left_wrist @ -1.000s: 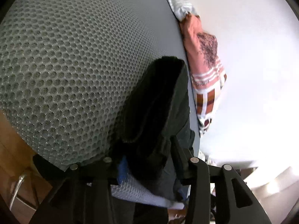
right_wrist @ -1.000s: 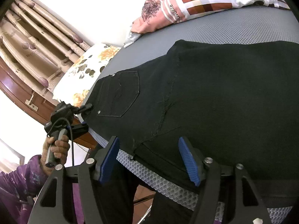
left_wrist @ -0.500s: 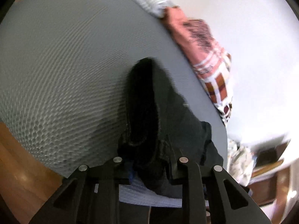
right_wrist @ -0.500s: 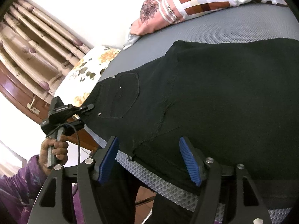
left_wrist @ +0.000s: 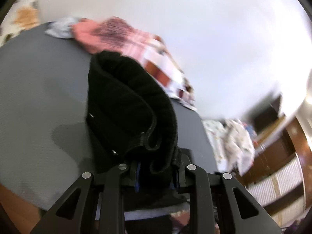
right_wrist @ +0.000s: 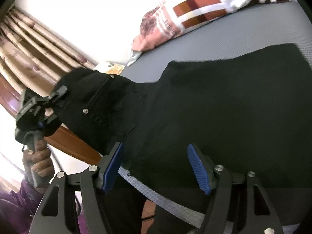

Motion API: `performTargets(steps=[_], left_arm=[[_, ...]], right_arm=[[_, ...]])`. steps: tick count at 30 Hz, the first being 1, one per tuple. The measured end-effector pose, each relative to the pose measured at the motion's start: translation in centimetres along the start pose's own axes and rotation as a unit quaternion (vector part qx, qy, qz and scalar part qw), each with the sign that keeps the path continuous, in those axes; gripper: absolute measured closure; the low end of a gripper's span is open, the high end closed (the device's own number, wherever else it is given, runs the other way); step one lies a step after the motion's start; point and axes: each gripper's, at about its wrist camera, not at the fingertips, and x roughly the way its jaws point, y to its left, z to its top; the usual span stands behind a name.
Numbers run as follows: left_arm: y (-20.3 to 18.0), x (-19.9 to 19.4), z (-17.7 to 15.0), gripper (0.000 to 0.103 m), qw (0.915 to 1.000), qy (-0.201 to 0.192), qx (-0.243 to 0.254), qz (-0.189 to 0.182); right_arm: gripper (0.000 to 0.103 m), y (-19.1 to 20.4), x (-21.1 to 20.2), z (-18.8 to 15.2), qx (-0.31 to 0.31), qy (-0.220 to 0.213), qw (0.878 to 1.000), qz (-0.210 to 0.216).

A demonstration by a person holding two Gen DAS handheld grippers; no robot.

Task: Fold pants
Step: 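Fold the jeans waistband with the left gripper over the folded legs, then open the left gripper and withdraw it from the folded jeans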

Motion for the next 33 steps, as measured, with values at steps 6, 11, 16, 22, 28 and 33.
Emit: performTargets(steps=[6,11,16,22,28,33], left_arm=[[-7.5,8.4,-1.3,0.078,0.9924,0.076,0.057,-0.079],[-10.8,16.7,-4.5,0.078,0.9756,0.167,0.085,-0.114],[-11.3,22.1,-7.6,0.078,0.9611,0.233,0.110,-0.099],[-11.7,23.5,-9.7,0.078,0.9544,0.256,0.129,-0.084],[-12.9,24.0,-10.6,0.075,0.9500,0.263,0.159,-0.057],[-15.3,24.3,-11.9,0.048,0.9370,0.278,0.209,-0.032]], right_arm=[[0.036,-3.3,-5.1,0.3,0.012,-0.029,0.999,-0.021],[0.036,-6.1,-9.1,-1.0,0.034,-0.047,0.998,-0.030],[0.038,-8.1,-12.2,-2.8,0.052,-0.065,0.996,-0.036],[0.035,-10.9,-14.0,-3.4,0.100,-0.098,0.990,-0.033],[0.036,-13.1,-14.9,-4.3,0.150,-0.123,0.981,-0.001],[0.036,-13.0,-15.5,-4.8,0.150,-0.127,0.980,0.002]])
